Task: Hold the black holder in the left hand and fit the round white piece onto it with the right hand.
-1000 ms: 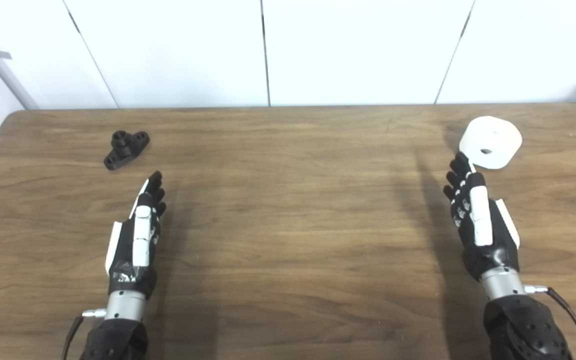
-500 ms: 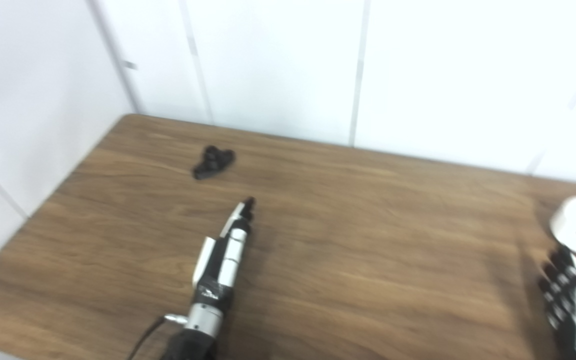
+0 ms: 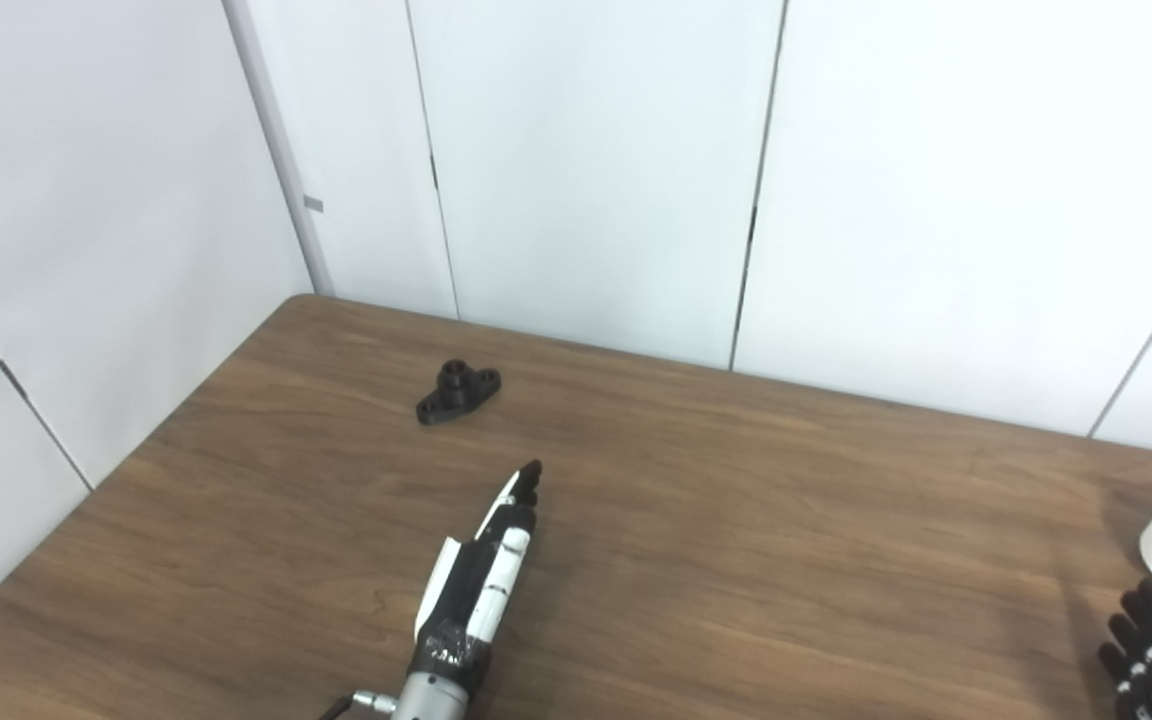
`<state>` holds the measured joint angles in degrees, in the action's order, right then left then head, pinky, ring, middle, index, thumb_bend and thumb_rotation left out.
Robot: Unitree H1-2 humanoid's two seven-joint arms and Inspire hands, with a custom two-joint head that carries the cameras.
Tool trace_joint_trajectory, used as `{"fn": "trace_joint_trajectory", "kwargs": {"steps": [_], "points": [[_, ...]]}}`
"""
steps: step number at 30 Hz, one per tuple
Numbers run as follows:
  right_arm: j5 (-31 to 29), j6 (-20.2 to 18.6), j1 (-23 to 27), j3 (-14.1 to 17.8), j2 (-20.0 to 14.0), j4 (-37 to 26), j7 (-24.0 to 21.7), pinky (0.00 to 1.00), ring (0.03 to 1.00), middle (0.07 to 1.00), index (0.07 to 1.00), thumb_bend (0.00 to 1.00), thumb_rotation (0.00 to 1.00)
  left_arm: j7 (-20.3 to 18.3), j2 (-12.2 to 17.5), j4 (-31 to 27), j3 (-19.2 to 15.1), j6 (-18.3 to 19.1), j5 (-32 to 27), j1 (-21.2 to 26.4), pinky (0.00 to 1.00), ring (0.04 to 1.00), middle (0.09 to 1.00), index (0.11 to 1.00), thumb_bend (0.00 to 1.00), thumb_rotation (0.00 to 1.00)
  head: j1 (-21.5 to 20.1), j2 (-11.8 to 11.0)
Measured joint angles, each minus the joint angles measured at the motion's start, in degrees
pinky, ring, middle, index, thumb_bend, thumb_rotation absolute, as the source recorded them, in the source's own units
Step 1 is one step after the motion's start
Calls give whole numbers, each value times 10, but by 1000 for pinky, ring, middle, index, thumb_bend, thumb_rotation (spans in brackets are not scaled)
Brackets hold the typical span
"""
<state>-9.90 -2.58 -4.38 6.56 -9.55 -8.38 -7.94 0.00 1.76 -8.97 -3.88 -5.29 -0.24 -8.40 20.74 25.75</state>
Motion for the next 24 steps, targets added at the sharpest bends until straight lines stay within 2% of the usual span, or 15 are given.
{"fn": "trace_joint_trajectory", "kwargs": {"steps": [6, 8, 10, 13, 16, 20, 22, 24], "points": [[0, 11, 2, 0, -2, 10, -3, 1000, 1000, 1000, 1000, 603, 1000, 3, 0, 1, 1, -1, 7, 0, 1000, 1000, 1000, 992, 465, 894, -4, 3], [0, 12, 3, 1, -2, 11, -3, 1000, 1000, 1000, 1000, 623, 1000, 4, -1, 0, 1, -1, 11, 0, 1000, 1000, 1000, 983, 499, 795, -1, 3], [-1, 12, 3, 1, -2, 12, -3, 1000, 1000, 1000, 1000, 629, 1000, 8, -1, -1, 4, 1, 25, 0, 1000, 1000, 1000, 983, 499, 747, 0, 4], [-1, 12, 5, 2, -2, 14, -3, 1000, 1000, 1000, 1000, 622, 1000, 20, -2, -4, 7, 8, 58, -1, 987, 1000, 1000, 980, 530, 586, 0, 4], [-1, 11, 6, 2, -5, 14, -3, 1000, 1000, 1000, 1000, 618, 1000, 30, -8, -11, 8, 18, 77, -4, 999, 1000, 1000, 968, 617, 417, -1, 6], [-1, 10, 7, 2, -9, 15, -2, 1000, 1000, 1000, 1000, 619, 1000, 44, -17, -24, 6, 36, 104, -6, 1000, 1000, 1000, 944, 720, 302, -7, 8], [-1, 11, 7, 2, -9, 15, -2, 1000, 1000, 1000, 1000, 618, 1000, 47, -12, -45, 1, 67, 145, -5, 1000, 1000, 999, 939, 788, 326, -7, 9], [-1, 11, 7, 1, -9, 15, -2, 1000, 1000, 1000, 1000, 622, 1000, 47, 8, -61, -7, 96, 188, 1, 1000, 1000, 995, 927, 833, 347, -9, 9]]}}
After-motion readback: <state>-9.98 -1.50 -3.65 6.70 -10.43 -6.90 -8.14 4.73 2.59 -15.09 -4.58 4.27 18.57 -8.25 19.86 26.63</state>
